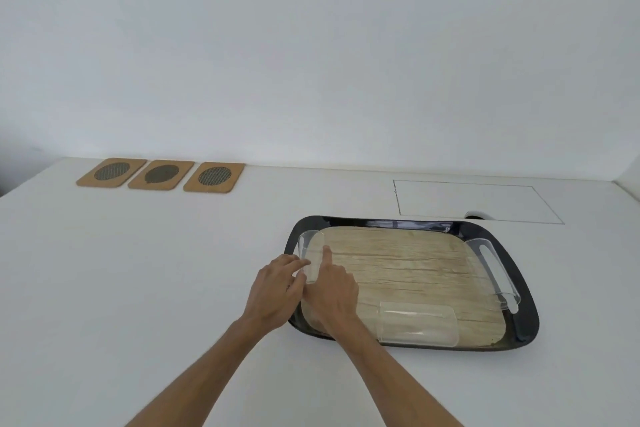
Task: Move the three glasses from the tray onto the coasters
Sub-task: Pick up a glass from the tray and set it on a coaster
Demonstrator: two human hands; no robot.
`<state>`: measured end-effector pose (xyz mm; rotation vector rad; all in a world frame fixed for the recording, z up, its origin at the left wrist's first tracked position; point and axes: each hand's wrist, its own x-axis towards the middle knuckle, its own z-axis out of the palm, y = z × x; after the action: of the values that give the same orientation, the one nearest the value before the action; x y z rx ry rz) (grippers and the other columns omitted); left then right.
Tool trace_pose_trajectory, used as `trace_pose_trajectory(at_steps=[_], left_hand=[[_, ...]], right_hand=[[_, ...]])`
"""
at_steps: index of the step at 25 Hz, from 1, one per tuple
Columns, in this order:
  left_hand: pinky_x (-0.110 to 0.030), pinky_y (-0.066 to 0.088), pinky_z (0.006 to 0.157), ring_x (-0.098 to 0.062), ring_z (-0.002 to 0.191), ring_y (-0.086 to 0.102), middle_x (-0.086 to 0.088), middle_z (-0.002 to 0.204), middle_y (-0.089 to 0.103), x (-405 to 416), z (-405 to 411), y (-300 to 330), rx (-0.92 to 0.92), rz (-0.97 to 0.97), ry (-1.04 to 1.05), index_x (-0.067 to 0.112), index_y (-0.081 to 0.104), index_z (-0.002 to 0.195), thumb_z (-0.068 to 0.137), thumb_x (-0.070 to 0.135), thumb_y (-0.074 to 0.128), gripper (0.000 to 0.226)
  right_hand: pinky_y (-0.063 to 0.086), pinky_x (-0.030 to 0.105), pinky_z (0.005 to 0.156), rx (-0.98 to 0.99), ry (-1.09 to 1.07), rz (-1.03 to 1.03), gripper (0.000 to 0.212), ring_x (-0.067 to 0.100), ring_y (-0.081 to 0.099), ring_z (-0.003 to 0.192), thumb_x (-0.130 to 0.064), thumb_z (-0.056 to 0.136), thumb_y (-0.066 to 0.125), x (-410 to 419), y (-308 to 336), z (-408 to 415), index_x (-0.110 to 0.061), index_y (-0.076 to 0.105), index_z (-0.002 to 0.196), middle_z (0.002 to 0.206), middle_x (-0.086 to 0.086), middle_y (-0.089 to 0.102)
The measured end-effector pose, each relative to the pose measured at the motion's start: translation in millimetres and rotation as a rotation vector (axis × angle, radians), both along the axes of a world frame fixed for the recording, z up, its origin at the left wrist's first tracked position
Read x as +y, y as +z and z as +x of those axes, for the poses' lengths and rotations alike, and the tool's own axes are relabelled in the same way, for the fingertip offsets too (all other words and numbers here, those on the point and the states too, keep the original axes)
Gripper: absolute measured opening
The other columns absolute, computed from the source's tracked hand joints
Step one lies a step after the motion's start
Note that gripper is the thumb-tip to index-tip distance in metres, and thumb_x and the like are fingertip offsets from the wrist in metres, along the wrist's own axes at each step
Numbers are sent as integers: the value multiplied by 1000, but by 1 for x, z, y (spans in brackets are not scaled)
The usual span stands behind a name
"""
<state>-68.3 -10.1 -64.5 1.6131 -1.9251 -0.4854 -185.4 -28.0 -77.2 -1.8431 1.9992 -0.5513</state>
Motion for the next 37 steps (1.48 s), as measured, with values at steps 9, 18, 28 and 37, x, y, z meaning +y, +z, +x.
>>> trace_pose_trajectory(at_steps=[9, 18, 28, 37], left_hand=[[-25, 14, 116, 6, 142, 18, 18, 151, 33, -19, 6, 9, 135, 2, -240, 35, 56, 132, 97, 29, 25, 47], [-38, 5, 122, -4, 149, 7, 13, 160, 24, -75, 19, 39, -231, -201, -421, 37, 22, 149, 77, 34, 64, 84], [-44, 45, 102, -25, 124, 54, 7, 126, 67, -86, 24, 72, -38, -321, -117, 25, 54, 131, 67, 48, 80, 73], [-40, 58, 82, -10, 92, 69, 16, 96, 72, -83, 45, 82, 259, -221, -59, 26, 61, 104, 59, 54, 79, 56]], right_hand=[[50, 35, 68, -122, -151, -153, 79, 28, 72, 84, -71, 77, 53, -1, 19, -14, -22, 45, 138, 88, 5, 74], [57, 35, 72, -209, -122, -132, 75, 20, 68, 76, -75, 57, 44, -21, 86, -35, -25, 58, 110, 83, -3, 72], [58, 29, 71, -421, -35, -233, 67, 5, 70, 77, -84, 61, 59, -26, 128, -32, -31, 62, 103, 83, -9, 72], [55, 21, 82, -735, 109, -294, 73, -10, 62, 111, -45, 61, 91, -39, 114, 1, -36, 59, 126, 118, -20, 70]])
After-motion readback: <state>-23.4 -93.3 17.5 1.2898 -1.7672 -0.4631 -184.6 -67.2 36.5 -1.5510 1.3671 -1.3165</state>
